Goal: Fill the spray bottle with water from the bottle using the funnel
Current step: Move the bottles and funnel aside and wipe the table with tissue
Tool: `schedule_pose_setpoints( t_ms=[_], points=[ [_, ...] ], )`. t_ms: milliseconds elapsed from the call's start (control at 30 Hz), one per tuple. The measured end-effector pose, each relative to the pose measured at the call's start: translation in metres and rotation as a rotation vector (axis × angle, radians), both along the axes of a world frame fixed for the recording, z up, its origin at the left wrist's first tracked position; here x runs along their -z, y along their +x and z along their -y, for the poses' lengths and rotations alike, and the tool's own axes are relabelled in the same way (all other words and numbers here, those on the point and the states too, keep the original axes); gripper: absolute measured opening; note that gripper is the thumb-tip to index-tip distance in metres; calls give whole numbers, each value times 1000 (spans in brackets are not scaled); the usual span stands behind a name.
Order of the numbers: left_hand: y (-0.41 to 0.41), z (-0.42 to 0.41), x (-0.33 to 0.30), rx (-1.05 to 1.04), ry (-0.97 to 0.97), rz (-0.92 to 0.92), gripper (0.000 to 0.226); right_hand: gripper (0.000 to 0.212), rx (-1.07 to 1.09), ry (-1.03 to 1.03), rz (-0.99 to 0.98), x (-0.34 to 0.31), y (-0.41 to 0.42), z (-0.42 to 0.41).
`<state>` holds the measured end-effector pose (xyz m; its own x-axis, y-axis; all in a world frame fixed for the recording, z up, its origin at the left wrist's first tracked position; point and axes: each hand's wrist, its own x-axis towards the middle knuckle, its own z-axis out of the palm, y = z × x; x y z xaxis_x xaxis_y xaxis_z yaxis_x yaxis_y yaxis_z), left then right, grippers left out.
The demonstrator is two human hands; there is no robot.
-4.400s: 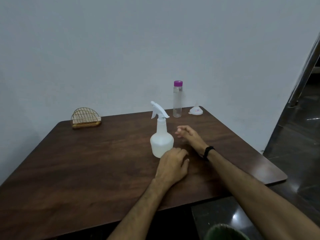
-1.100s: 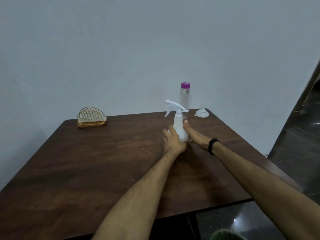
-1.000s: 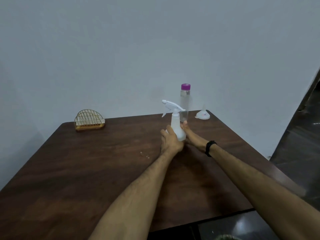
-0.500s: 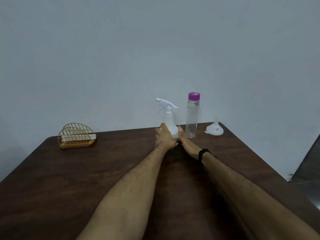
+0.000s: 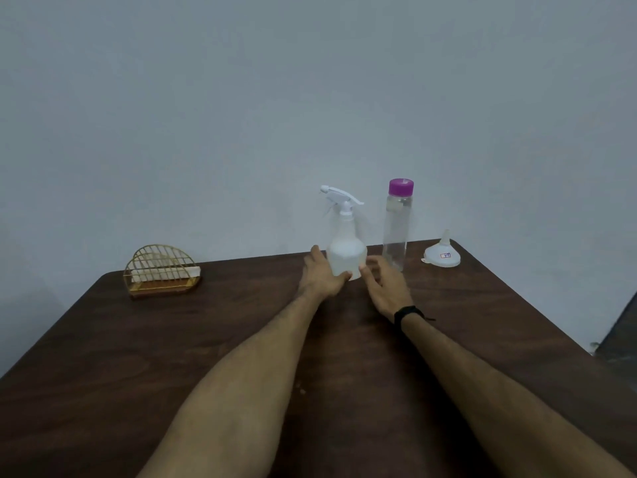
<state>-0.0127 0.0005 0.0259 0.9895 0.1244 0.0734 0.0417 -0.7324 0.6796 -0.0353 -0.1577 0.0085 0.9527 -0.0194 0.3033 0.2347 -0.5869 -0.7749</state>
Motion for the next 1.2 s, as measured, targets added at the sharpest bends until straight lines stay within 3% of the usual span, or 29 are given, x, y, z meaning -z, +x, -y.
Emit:
schedule_pose_setpoints(
  t_ms=[100, 233, 533, 900, 1200],
  points=[
    [-36, -51, 7, -8, 118, 29, 93, 20, 23, -77, 102, 3, -10, -6],
    [-94, -133, 22, -8, 281, -17, 82, 12, -183, -154, 96, 5, -28, -41],
    [-162, -264, 28, -278, 464, -141, 96, 28, -530, -342, -64, -39, -22, -168],
    [-153, -276, 42, -393, 489, -163, 98, 25, -462, -384, -7, -39, 29, -300],
    [-150, -276, 46, -395, 474, -138, 97, 22, -392, -478, -25, -27, 60, -343]
  ],
)
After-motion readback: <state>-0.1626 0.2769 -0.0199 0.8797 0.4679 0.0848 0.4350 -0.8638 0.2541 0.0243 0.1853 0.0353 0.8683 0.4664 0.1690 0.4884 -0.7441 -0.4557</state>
